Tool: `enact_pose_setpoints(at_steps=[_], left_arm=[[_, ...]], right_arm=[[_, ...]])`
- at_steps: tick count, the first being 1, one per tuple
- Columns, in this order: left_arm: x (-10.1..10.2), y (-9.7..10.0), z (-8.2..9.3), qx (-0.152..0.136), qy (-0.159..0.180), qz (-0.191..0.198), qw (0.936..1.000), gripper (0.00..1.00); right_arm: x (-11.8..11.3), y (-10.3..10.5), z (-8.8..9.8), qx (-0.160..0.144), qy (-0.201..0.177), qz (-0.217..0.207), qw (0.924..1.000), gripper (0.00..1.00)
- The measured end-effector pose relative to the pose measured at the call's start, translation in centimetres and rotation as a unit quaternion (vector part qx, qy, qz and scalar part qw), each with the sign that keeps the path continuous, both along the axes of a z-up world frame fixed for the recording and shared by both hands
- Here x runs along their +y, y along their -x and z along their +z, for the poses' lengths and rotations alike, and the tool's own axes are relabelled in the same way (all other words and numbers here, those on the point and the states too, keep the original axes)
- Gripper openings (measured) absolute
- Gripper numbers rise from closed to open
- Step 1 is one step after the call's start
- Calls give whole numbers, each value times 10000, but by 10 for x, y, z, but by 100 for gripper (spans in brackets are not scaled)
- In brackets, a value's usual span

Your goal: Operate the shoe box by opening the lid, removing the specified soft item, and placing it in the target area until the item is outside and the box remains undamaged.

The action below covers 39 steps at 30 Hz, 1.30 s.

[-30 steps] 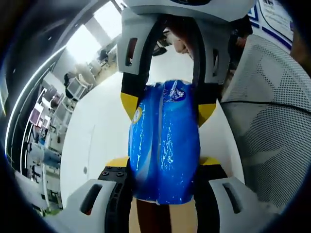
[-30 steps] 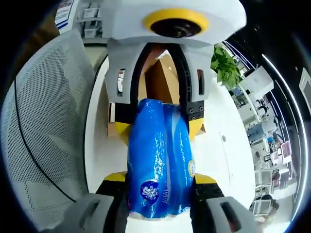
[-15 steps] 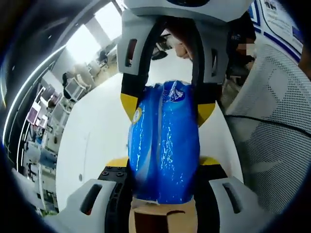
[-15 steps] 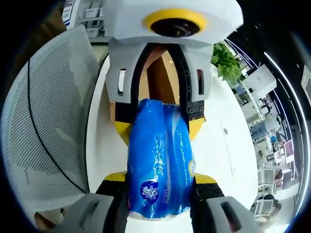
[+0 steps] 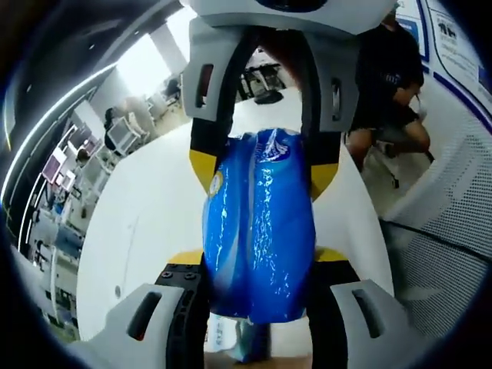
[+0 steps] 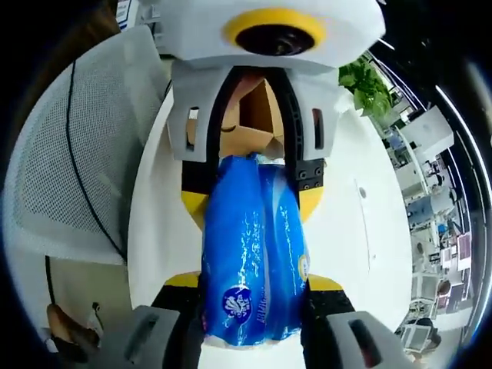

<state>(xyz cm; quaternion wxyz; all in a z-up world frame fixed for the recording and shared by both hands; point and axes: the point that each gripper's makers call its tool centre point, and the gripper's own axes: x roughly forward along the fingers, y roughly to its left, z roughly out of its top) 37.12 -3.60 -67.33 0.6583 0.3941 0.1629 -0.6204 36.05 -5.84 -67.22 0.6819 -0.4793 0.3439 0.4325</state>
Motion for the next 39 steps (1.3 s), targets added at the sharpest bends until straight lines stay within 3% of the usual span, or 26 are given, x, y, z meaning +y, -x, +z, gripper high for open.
enact_pose_setpoints(at_steps=[15,39], left_arm=[[-44,-14,-22,42,-34,-60,10000,49],[-65,-48,-66,13,-357,-28,9994,49]], right_arm=[[-42,-13,-21,188,100,-34,9998,46],[-65,-48,-68,283,75,-78,9995,46]])
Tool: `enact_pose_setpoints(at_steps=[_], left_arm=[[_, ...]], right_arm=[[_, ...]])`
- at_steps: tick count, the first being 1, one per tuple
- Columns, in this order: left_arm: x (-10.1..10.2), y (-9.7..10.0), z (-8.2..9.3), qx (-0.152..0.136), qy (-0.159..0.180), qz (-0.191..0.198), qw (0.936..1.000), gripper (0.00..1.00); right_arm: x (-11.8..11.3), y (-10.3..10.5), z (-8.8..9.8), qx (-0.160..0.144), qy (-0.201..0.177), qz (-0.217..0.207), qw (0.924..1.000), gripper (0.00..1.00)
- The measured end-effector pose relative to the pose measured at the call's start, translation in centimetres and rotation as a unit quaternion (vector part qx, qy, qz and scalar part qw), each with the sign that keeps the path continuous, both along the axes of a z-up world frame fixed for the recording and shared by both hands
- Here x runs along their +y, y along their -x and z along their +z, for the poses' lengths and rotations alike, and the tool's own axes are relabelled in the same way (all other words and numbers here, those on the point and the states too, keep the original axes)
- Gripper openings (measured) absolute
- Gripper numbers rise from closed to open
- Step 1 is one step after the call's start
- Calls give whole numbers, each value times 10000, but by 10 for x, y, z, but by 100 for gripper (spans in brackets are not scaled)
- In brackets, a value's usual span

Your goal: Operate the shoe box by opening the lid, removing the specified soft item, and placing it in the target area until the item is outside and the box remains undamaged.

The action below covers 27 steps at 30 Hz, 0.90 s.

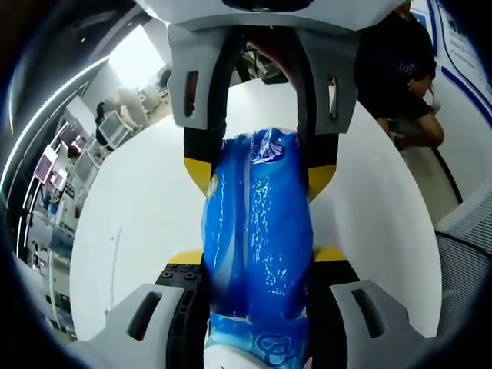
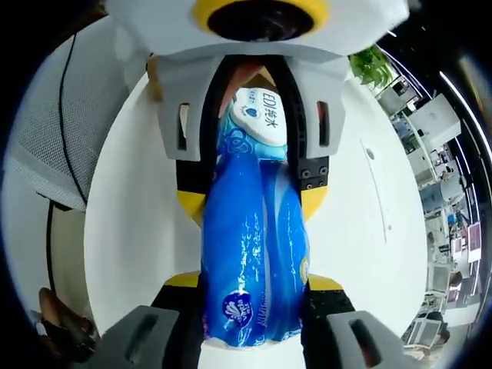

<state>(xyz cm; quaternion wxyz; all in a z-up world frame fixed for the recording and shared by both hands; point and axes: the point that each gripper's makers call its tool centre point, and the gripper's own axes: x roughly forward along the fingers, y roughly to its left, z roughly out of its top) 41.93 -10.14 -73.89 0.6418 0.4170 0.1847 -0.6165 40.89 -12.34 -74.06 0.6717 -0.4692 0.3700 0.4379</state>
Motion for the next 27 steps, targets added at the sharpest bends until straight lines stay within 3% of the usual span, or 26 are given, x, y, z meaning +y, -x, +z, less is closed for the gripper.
enact_pose_setpoints(at_steps=[19,27], left_arm=[[1,-8,-34,75,-293,119,9995,51],[4,-11,-37,2,-312,112,9995,55]], right_arm=[[-1,-9,-36,206,26,-14,9998,48],[1,-12,-39,209,-18,-18,9998,50]])
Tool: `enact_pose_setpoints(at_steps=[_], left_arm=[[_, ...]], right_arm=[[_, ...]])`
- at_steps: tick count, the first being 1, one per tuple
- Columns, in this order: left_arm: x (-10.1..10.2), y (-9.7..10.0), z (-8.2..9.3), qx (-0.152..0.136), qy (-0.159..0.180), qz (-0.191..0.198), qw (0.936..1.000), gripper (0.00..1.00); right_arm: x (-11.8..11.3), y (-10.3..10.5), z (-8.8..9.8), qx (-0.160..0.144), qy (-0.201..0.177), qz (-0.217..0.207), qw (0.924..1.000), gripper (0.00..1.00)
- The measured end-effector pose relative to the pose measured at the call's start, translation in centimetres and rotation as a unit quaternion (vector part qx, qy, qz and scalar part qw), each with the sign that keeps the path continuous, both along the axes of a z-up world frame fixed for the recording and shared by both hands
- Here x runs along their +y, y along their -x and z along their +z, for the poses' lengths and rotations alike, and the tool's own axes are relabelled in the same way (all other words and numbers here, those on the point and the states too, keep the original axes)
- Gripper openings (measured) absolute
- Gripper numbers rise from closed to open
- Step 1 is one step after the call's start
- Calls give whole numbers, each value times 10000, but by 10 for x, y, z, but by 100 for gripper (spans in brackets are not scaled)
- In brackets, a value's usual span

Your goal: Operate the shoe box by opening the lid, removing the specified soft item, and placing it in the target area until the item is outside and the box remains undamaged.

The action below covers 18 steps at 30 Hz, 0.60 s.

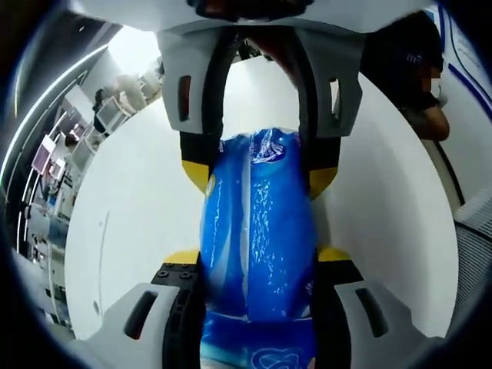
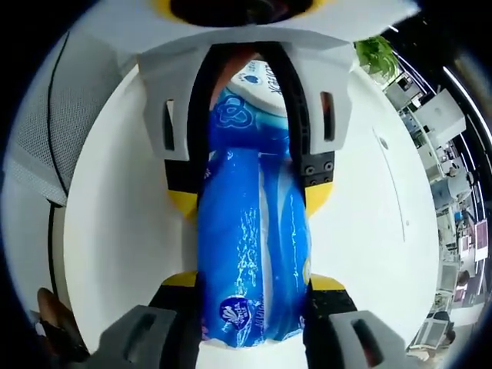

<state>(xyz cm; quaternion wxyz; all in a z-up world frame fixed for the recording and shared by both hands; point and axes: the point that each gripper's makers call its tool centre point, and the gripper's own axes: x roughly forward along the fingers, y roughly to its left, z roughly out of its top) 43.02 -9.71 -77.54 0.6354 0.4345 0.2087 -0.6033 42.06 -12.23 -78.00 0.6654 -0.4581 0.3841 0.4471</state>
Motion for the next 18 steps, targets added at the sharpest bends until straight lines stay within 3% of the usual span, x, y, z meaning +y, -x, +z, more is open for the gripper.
enact_pose_setpoints(at_steps=[18], left_arm=[[2,-1,1,-176,-11,-145,9997,58]], right_arm=[[2,-3,0,-85,-6,10,10000,55]])
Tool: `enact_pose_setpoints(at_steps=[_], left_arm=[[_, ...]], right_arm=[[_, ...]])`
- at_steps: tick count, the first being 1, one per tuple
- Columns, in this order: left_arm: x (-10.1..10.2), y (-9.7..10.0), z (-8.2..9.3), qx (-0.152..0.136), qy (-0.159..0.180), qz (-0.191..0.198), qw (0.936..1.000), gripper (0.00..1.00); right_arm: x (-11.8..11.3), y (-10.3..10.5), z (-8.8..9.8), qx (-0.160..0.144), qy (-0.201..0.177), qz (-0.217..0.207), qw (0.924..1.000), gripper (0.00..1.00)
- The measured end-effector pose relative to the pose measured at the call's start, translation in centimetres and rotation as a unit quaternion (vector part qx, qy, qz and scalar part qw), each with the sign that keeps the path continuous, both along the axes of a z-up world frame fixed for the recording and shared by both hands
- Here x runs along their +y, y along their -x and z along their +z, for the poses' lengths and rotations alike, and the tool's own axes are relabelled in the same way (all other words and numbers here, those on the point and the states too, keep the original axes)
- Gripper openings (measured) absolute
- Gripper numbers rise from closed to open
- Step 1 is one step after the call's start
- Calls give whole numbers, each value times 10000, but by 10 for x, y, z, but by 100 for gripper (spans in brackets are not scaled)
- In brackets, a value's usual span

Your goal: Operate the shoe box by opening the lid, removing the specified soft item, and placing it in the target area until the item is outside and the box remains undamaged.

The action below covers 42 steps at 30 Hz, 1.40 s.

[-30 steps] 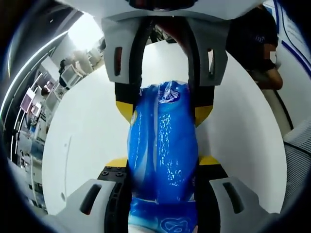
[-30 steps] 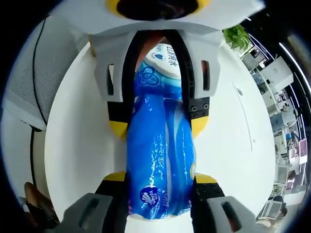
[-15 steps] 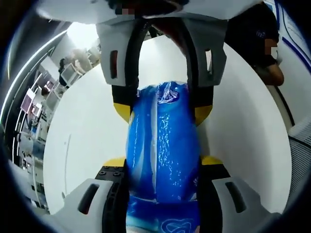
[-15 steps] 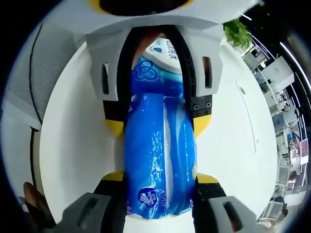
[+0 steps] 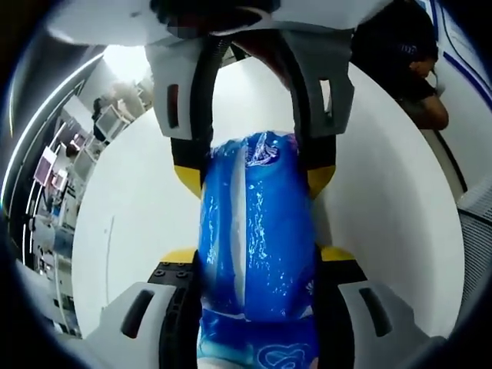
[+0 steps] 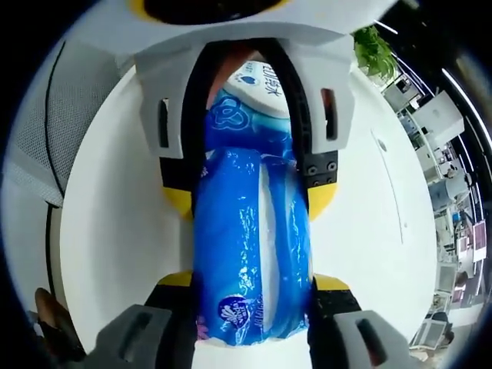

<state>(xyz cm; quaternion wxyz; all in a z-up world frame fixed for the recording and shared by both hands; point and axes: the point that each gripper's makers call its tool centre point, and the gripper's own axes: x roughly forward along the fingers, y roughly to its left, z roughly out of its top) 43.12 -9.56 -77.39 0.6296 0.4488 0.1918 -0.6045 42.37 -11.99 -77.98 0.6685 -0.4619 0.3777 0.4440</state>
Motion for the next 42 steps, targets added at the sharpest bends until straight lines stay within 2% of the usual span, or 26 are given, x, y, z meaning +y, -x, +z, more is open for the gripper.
enact_pose_setpoints(at_steps=[15,27,35,39,42], left_arm=[[6,3,5,-92,-44,-87,9999,59],[16,3,22,-89,87,-10,9999,58],[25,1,36,-20,253,166,9995,58],[27,1,42,46,337,274,9990,58],[30,3,45,69,366,307,9988,57]], right_arm=[[-2,4,3,-80,146,45,9999,56],[-4,4,24,-168,115,-107,9997,55],[-5,5,38,-206,35,-313,9993,55],[-1,3,46,-183,-303,-753,9965,54],[-1,3,51,-194,-365,-858,9955,54]])
